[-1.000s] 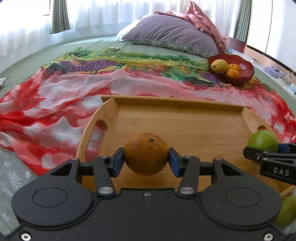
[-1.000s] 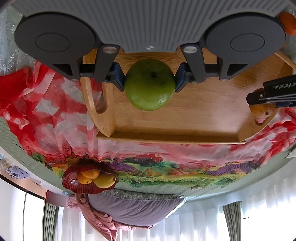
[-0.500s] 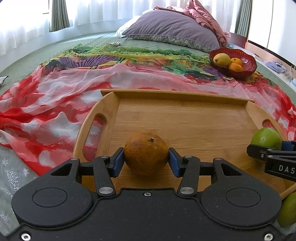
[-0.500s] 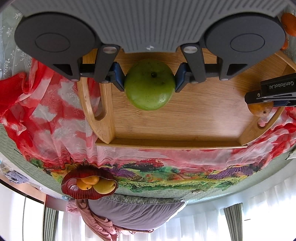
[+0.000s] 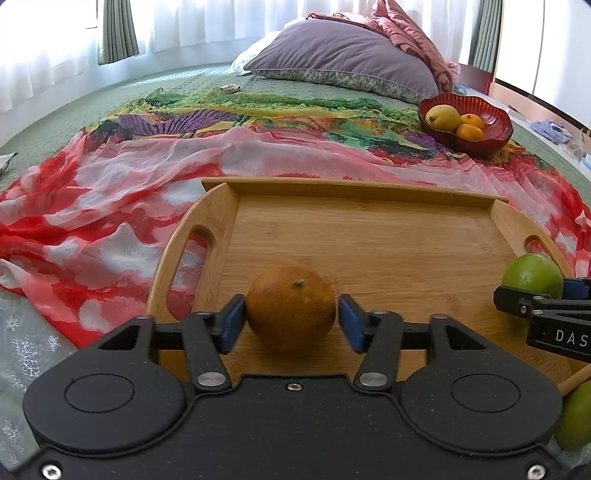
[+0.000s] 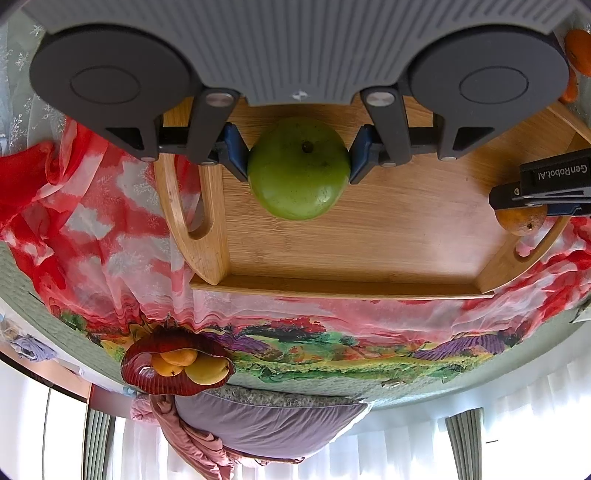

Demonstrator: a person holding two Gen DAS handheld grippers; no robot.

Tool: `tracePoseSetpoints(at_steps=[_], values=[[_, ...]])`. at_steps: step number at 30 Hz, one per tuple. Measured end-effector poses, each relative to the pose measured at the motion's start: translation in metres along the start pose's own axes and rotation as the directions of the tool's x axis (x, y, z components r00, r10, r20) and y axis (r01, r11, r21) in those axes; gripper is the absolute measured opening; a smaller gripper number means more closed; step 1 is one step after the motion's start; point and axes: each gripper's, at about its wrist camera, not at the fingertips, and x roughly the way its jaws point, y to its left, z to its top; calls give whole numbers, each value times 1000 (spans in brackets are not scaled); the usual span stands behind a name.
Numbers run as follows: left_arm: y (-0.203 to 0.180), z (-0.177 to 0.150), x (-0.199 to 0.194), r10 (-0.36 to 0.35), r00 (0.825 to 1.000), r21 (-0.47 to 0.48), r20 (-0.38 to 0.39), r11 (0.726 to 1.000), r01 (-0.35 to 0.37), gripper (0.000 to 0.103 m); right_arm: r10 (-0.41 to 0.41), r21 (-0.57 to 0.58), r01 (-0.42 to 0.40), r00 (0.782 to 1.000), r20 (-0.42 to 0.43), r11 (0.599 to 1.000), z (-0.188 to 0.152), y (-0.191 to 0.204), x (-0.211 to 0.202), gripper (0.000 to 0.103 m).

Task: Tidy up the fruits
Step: 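Carry the citrus with the left tool while the right tool carries the apple over the tray, then open the left tool releasing the citrus while the right tool releases the apple on the tray, then withdraw both tools from the tray back toward the remaining fruit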

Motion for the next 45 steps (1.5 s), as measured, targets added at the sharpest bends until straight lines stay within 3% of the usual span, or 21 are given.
tracePoseSetpoints(at_steps=[4,7,14,21,24,45], values=[[-1,-4,-5,5,1000,14,19,1000,-6,76,4,-10,-4,1000,14,1000,-1,1,-4,79],[1,-7,-10,-2,1000,5,22,1000,2,81,-2,-17,2,1000,16,1000,-4,2,-7,82],[4,-13,-27,-6,999,5,46,1000,6,87,-9,-24,10,999,38,1000,-11,2,-19,89],[4,-23,-45,-23,997,15,70,1000,22,90,-16,-56,19,998,57,998,-19,2,-31,90],[4,-27,-52,-33,996,13,79,999,32,98,-21,-70,25,998,58,997,-22,2,-35,91],[11,-57,-95,-79,987,-1,141,997,80,101,13,-29,-11,995,96,1000,-42,-15,-79,95]])
